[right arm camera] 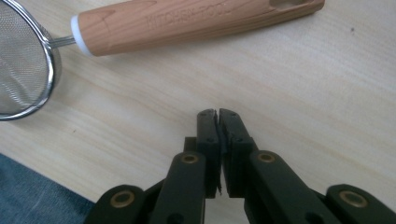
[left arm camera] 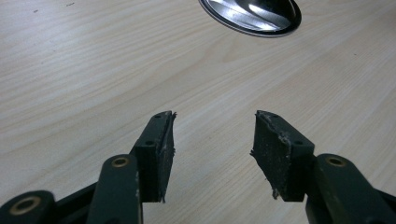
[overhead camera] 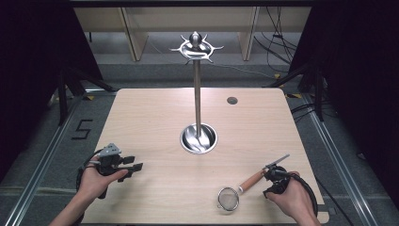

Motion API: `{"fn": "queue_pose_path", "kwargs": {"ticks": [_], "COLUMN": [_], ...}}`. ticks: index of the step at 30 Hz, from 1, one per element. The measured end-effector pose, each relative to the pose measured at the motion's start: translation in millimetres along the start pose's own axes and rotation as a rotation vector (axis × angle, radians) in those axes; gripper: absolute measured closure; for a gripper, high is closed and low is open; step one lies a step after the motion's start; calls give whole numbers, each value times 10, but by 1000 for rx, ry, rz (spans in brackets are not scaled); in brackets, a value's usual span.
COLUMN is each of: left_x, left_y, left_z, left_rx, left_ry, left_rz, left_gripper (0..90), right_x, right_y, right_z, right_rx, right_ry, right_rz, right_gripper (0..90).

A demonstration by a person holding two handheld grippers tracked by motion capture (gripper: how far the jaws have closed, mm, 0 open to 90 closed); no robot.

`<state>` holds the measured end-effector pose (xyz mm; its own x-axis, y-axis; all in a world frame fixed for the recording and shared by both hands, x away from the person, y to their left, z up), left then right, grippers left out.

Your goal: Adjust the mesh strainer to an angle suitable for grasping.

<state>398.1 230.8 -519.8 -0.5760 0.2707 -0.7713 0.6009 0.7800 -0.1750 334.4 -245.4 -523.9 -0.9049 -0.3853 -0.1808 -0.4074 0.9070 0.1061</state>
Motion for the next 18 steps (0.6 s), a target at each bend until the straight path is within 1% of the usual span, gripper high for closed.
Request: {"fn": "queue_pose_path", "kwargs": {"ticks": [1,2,3,4,5,6,7,8,9,10,11,12,13,14,15,16,17,18], "left_x": [3,1,0,-1,-1,-1,-1,2,2,2,2,2,3,3,3,2,2,1], "left_y": [5,2,1,0,0,0,0,1,1,2,2,2,2,1,1,1,1,2], "left_z": [-3,4,6,8,8,10,10,6,7,7,7,7,6,5,6,6,6,7], "left_rx": [-5,3,2,6,6,7,7,12,12,13,12,12,13,13,11,6,6,4], "left_ry": [7,2,3,4,4,5,5,13,12,12,11,11,12,11,8,6,6,4], "left_rz": [6,5,5,6,6,6,6,9,8,8,8,8,7,7,7,7,7,6], "left_gripper": [470,470,470,469,469,468,468,467,467,467,466,466,465,465,465,465,465,465], "right_x": [-10,-22,-37,-64,-64,-126,-151,-180,-224,-255,-294,-294,-355,-375,-410,-431,-445,-445], "right_y": [-3,-22,-22,-44,-44,-112,-116,-134,-141,-156,-180,-180,-203,-238,-253,-270,-307,-307], "right_z": [7,4,-3,-9,-9,-21,-20,-33,-48,-60,-61,-61,-47,-26,-23,-15,-8,-8], "right_rx": [2,12,13,16,16,34,43,47,42,45,49,49,59,74,60,67,75,75], "right_ry": [-2,6,11,7,7,-5,-7,1,0,14,8,8,11,14,12,17,30,30], "right_rz": [-3,-20,-3,-13,-13,-59,-46,-51,-40,-38,-41,-41,-20,-38,-25,-19,-38,-38], "right_gripper": [877,877,882,894,894,900,900,900,900,900,900,900,900,900,900,900,900,900]}}
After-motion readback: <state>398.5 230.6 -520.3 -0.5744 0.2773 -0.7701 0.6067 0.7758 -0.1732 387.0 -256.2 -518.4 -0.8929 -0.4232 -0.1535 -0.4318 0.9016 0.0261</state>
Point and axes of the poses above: each handheld gripper's, and its own axes: z roughly forward along the jaws, x roughly out of its underside, y roughly to its left, the point moved 6 cm from there along z, roughly forward along the jaws, and after that the axes turned 1 degree about -x, right-handed, at the moved point
